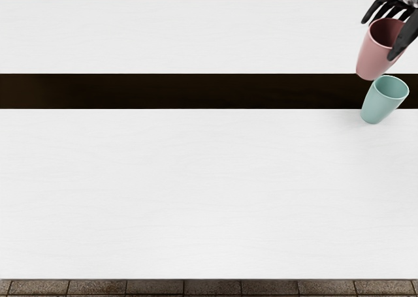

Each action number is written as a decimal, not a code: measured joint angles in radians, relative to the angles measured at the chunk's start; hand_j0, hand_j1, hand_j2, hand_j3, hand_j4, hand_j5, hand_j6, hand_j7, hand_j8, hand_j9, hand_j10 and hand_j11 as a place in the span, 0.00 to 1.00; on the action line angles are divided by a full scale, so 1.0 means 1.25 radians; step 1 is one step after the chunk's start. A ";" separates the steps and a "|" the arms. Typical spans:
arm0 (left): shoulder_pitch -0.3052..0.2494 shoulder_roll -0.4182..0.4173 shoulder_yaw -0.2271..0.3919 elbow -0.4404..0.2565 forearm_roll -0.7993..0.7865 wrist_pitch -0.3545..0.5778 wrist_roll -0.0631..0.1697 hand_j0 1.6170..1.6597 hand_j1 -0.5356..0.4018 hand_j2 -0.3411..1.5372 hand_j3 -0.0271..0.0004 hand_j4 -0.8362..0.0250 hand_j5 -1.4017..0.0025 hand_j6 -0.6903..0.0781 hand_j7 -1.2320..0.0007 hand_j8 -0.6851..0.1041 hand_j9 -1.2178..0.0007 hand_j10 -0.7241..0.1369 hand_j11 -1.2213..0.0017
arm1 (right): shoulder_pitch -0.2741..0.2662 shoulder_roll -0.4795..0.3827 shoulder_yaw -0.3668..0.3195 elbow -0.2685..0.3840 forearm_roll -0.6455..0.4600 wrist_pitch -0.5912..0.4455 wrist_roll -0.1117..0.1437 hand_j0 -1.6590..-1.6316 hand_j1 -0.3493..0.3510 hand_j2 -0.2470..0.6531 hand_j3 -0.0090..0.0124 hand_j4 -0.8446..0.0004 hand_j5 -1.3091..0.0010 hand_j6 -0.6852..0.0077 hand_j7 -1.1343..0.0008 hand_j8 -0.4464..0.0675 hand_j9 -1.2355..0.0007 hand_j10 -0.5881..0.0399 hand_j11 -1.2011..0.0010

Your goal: Pick up cup and place in cup with right hand

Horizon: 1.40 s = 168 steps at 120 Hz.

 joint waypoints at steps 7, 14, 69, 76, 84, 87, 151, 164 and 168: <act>0.000 0.000 0.000 0.000 0.000 0.000 0.000 0.96 0.94 0.18 0.99 0.97 1.00 0.90 1.00 0.87 1.00 0.84 1.00 | -0.001 0.000 -0.001 -0.009 0.000 -0.005 0.000 0.11 0.63 0.40 0.41 0.46 0.53 0.43 0.47 0.30 0.52 0.37 0.50; 0.000 0.000 0.000 0.000 0.000 0.000 0.000 0.96 0.94 0.18 0.99 0.97 1.00 0.90 1.00 0.87 1.00 0.84 1.00 | -0.003 0.000 -0.004 -0.014 -0.001 -0.015 0.000 0.11 0.63 0.40 0.40 0.46 0.52 0.43 0.46 0.30 0.51 0.38 0.49; 0.000 0.000 0.000 0.000 0.000 0.000 0.000 0.96 0.94 0.18 0.98 0.97 1.00 0.90 1.00 0.87 1.00 0.84 1.00 | -0.017 -0.001 -0.045 -0.058 -0.004 -0.084 0.000 0.12 0.62 0.40 0.40 0.45 0.52 0.43 0.45 0.30 0.51 0.37 0.49; 0.000 0.000 0.000 0.000 0.000 0.000 0.000 0.96 0.94 0.18 0.98 0.97 1.00 0.90 1.00 0.87 1.00 0.84 1.00 | -0.018 -0.001 -0.047 -0.060 -0.004 -0.086 0.000 0.13 0.62 0.39 0.39 0.44 0.51 0.43 0.45 0.31 0.50 0.38 0.48; 0.000 0.000 0.000 0.000 0.000 0.000 0.000 0.96 0.94 0.18 0.98 0.97 1.00 0.90 1.00 0.87 1.00 0.84 1.00 | -0.023 -0.002 -0.047 -0.061 -0.004 -0.088 0.000 0.14 0.62 0.40 0.40 0.44 0.51 0.43 0.44 0.31 0.50 0.38 0.48; 0.000 0.000 0.000 0.000 0.000 0.000 0.000 0.96 0.94 0.18 0.98 0.97 1.00 0.90 1.00 0.87 1.00 0.84 1.00 | -0.024 -0.002 -0.048 -0.062 -0.004 -0.090 0.000 0.14 0.62 0.40 0.39 0.44 0.50 0.44 0.44 0.32 0.50 0.38 0.48; 0.000 0.000 0.000 0.000 0.000 0.000 0.000 0.96 0.94 0.18 0.98 0.97 1.00 0.90 1.00 0.87 1.00 0.84 1.00 | -0.041 -0.007 -0.064 -0.064 -0.004 -0.115 0.000 0.14 0.63 0.40 0.40 0.43 0.50 0.45 0.43 0.33 0.49 0.39 0.46; 0.000 0.000 0.000 0.000 0.000 0.000 0.000 0.96 0.94 0.18 0.98 0.97 1.00 0.90 1.00 0.87 1.00 0.84 1.00 | -0.042 -0.008 -0.067 -0.065 -0.004 -0.127 0.000 0.14 0.62 0.40 0.39 0.43 0.50 0.45 0.43 0.33 0.49 0.39 0.46; 0.000 0.000 0.000 0.000 0.000 0.000 0.000 0.96 0.94 0.18 0.98 0.97 1.00 0.90 1.00 0.87 1.00 0.84 1.00 | -0.042 -0.008 -0.069 -0.065 -0.004 -0.131 0.000 0.14 0.63 0.40 0.39 0.43 0.50 0.44 0.43 0.33 0.49 0.39 0.46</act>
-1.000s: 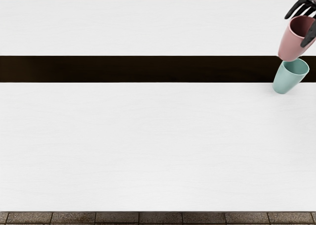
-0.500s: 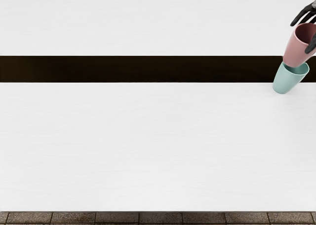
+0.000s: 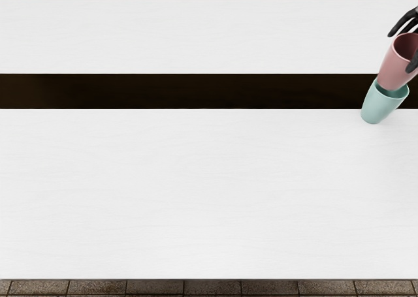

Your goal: Pick up cup and place in cup with right hand

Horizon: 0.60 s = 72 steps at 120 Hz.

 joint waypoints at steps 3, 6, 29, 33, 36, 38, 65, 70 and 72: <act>0.000 0.000 0.000 0.000 0.000 0.000 0.000 0.96 0.94 0.18 0.98 0.97 1.00 0.90 1.00 0.87 1.00 0.84 1.00 | 0.000 -0.001 -0.001 -0.001 0.000 -0.002 0.000 0.14 0.62 0.40 0.39 0.43 0.50 0.44 0.43 0.33 0.49 0.39 0.47; 0.000 0.000 0.000 0.000 0.000 0.000 0.000 0.96 0.94 0.18 0.98 0.97 1.00 0.90 1.00 0.87 1.00 0.84 1.00 | 0.000 -0.002 -0.002 -0.001 0.000 -0.005 0.000 0.14 0.63 0.40 0.38 0.43 0.50 0.44 0.43 0.33 0.49 0.38 0.47; 0.000 0.000 0.000 0.000 0.000 0.000 0.000 0.96 0.94 0.18 0.98 0.97 1.00 0.90 1.00 0.87 1.00 0.84 1.00 | -0.008 -0.004 -0.010 -0.002 -0.001 -0.014 0.000 0.14 0.63 0.40 0.40 0.43 0.50 0.45 0.44 0.32 0.49 0.38 0.47; 0.000 0.000 0.000 0.000 0.000 0.000 0.000 0.96 0.94 0.18 0.98 0.97 1.00 0.90 1.00 0.87 1.00 0.84 1.00 | -0.009 -0.004 -0.011 -0.002 -0.001 -0.014 0.000 0.14 0.63 0.40 0.41 0.43 0.50 0.45 0.44 0.32 0.49 0.38 0.47; 0.000 0.000 0.000 0.000 0.000 0.000 0.000 0.96 0.94 0.18 0.98 0.97 1.00 0.90 1.00 0.87 1.00 0.84 1.00 | -0.009 -0.003 -0.011 -0.002 -0.001 -0.014 0.000 0.14 0.63 0.40 0.41 0.43 0.50 0.45 0.44 0.32 0.49 0.38 0.47; 0.000 0.000 0.000 0.000 0.000 0.000 0.000 0.96 0.94 0.18 0.98 0.97 1.00 0.90 1.00 0.87 1.00 0.84 1.00 | -0.009 -0.002 -0.012 -0.002 -0.001 -0.014 0.000 0.14 0.63 0.40 0.41 0.43 0.50 0.45 0.44 0.32 0.49 0.38 0.47; 0.000 0.000 0.000 0.000 0.000 0.000 0.000 0.96 0.94 0.18 0.98 0.97 1.00 0.90 1.00 0.87 1.00 0.84 1.00 | -0.010 -0.001 -0.013 -0.001 0.000 -0.017 0.000 0.13 0.62 0.39 0.41 0.45 0.52 0.44 0.46 0.30 0.51 0.37 0.49; 0.000 0.000 0.000 0.000 0.000 0.000 0.000 0.96 0.94 0.18 0.98 0.97 1.00 0.90 1.00 0.87 1.00 0.84 1.00 | -0.011 -0.002 -0.013 -0.001 -0.001 -0.026 0.000 0.11 0.61 0.36 0.42 0.48 0.54 0.45 0.48 0.28 0.54 0.38 0.51; 0.000 0.000 0.000 0.000 0.000 0.000 0.000 0.96 0.94 0.18 0.98 0.97 1.00 0.90 1.00 0.87 1.00 0.84 1.00 | -0.013 -0.002 -0.013 -0.001 -0.001 -0.029 0.000 0.11 0.61 0.35 0.42 0.49 0.55 0.45 0.50 0.28 0.55 0.38 0.53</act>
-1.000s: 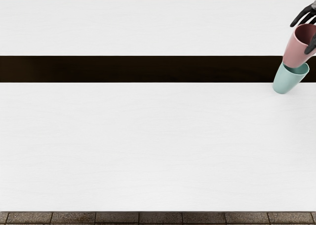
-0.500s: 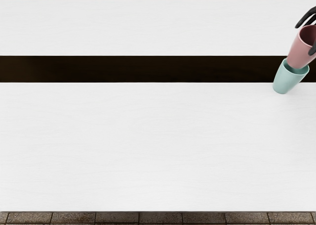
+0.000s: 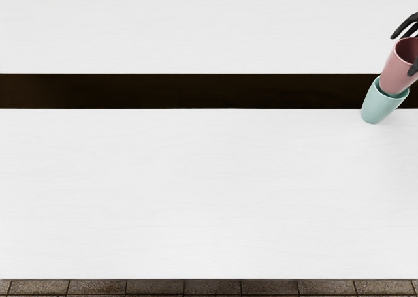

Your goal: Pick up cup and place in cup with right hand

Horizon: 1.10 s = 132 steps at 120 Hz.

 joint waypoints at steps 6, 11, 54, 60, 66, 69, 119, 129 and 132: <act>0.000 0.000 0.000 0.000 0.000 0.000 0.000 0.96 0.94 0.18 0.98 0.97 1.00 0.90 1.00 0.87 1.00 0.84 1.00 | -0.004 0.000 0.000 0.000 0.000 -0.009 0.000 0.09 0.58 0.32 0.42 0.53 0.59 0.48 0.54 0.29 0.58 0.41 0.56; 0.000 0.000 0.000 0.000 0.000 0.000 0.000 0.96 0.94 0.18 0.98 0.97 1.00 0.90 1.00 0.87 1.00 0.84 1.00 | -0.006 0.000 0.000 0.000 -0.001 -0.014 0.000 0.08 0.54 0.30 0.42 0.56 0.62 0.51 0.57 0.31 0.61 0.43 0.60; 0.000 0.000 0.000 0.000 0.000 0.000 0.000 0.96 0.94 0.18 0.98 0.97 1.00 0.90 1.00 0.87 1.00 0.84 1.00 | -0.013 0.010 -0.002 0.014 0.000 -0.029 0.000 0.04 0.39 0.24 0.42 0.71 0.76 0.64 0.72 0.42 0.75 0.56 0.74; 0.000 0.000 0.000 0.000 0.000 0.000 0.000 0.96 0.94 0.18 0.98 0.97 1.00 0.90 1.00 0.87 1.00 0.84 1.00 | -0.014 0.017 -0.002 0.019 0.000 -0.029 0.000 0.04 0.38 0.24 0.42 0.72 0.77 0.65 0.73 0.43 0.76 0.57 0.75; 0.000 0.000 0.000 0.000 0.000 0.000 0.000 0.96 0.94 0.18 0.98 0.97 1.00 0.90 1.00 0.87 1.00 0.84 1.00 | -0.014 0.024 -0.002 0.022 0.000 -0.029 0.000 0.04 0.37 0.24 0.42 0.73 0.78 0.67 0.75 0.44 0.77 0.59 0.76; 0.000 0.000 0.000 0.000 0.000 0.000 0.000 0.96 0.94 0.18 0.98 0.97 1.00 0.90 1.00 0.87 1.00 0.84 1.00 | -0.014 0.028 -0.002 0.024 0.000 -0.029 0.000 0.04 0.36 0.24 0.42 0.74 0.78 0.67 0.75 0.45 0.77 0.59 0.77; 0.000 0.000 0.000 0.000 0.000 0.000 0.000 0.96 0.94 0.18 0.98 0.97 1.00 0.90 1.00 0.87 1.00 0.84 1.00 | -0.011 0.074 0.030 0.076 0.043 -0.019 0.000 0.04 0.13 0.26 0.42 0.90 0.92 0.87 0.91 0.71 0.92 0.81 0.91; 0.000 0.000 0.000 0.000 0.000 0.000 0.000 0.96 0.94 0.18 0.98 0.97 1.00 0.90 1.00 0.87 1.00 0.84 1.00 | -0.010 0.089 0.036 0.090 0.085 -0.007 0.000 0.04 0.10 0.26 0.42 0.92 0.94 0.89 0.93 0.74 0.93 0.83 0.93; 0.000 0.000 0.000 0.000 0.000 0.000 0.000 0.96 0.94 0.18 0.98 0.97 1.00 0.90 1.00 0.87 1.00 0.84 1.00 | -0.009 0.093 0.038 0.095 0.102 -0.002 0.000 0.04 0.10 0.26 0.42 0.93 0.94 0.90 0.93 0.75 0.94 0.84 0.94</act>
